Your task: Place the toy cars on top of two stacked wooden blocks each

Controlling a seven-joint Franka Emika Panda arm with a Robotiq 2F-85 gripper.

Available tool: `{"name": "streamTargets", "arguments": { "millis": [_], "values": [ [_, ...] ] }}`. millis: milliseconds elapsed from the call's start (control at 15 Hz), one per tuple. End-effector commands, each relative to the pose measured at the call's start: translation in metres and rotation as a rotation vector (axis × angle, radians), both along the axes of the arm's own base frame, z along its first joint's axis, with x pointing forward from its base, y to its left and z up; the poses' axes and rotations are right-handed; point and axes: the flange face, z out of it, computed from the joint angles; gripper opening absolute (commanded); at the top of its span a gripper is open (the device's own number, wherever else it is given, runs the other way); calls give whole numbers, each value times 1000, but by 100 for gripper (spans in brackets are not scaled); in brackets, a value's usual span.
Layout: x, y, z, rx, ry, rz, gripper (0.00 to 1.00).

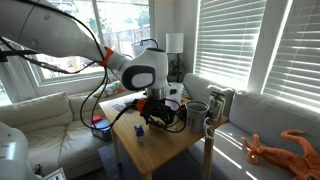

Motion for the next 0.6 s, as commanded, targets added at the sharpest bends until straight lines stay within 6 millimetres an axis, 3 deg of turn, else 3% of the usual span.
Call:
{"name": "streamTargets", "arguments": {
  "millis": [0, 533],
  "values": [
    [-1, -6, 8, -3, 7, 11, 100],
    [-24, -11, 50, -26, -34, -10, 100]
  ]
}}
